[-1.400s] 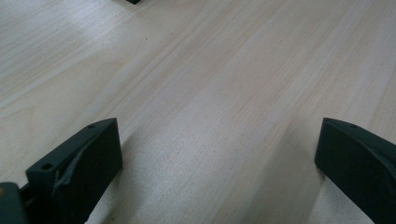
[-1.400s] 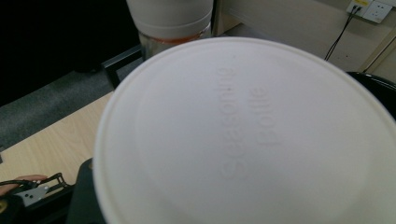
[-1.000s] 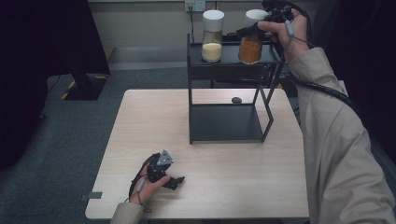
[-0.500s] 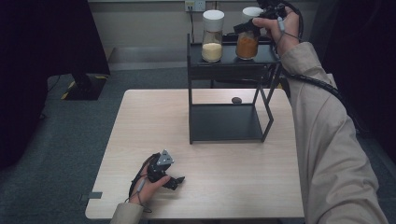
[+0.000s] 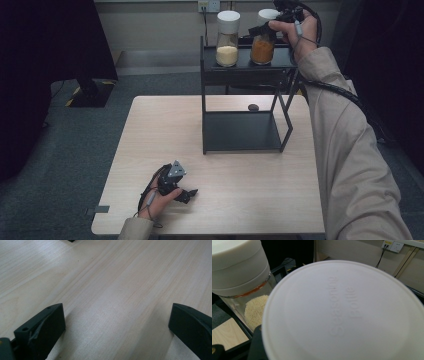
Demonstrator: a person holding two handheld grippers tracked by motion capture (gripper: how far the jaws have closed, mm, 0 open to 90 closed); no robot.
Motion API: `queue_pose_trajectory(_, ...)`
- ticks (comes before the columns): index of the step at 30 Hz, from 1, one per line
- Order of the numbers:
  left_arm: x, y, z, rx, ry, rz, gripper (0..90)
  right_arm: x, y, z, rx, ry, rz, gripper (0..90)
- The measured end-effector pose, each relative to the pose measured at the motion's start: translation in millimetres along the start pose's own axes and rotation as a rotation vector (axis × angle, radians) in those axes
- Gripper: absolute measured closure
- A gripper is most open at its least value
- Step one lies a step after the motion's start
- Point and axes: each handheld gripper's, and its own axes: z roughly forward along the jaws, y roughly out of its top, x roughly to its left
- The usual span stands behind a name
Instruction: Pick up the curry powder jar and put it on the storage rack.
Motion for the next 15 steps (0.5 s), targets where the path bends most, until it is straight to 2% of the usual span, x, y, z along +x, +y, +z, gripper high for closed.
queue_pose_trajectory(4, 0.0, 0.0, 0.0, 0.000, 0.000, 0.000, 0.1, -0.2, -3.9, 0.1, -0.017, -0.001, 0.019, 35.5)
queue_pose_trajectory(9, 0.0, 0.0, 0.0, 0.000, 0.000, 0.000, 0.1, 3.0, -5.1, 0.0, -0.021, -0.011, 0.019, 34.9)
queue_pose_trajectory(12, 0.0, 0.0, 0.0, 0.000, 0.000, 0.000, 0.1, 4.8, -6.7, -0.6, -0.031, -0.020, 0.020, 31.0)
queue_pose_trajectory(15, 0.0, 0.0, 0.0, 0.000, 0.000, 0.000, 0.1, 8.0, -8.3, -2.6, -0.044, -0.033, 0.020, 19.6)
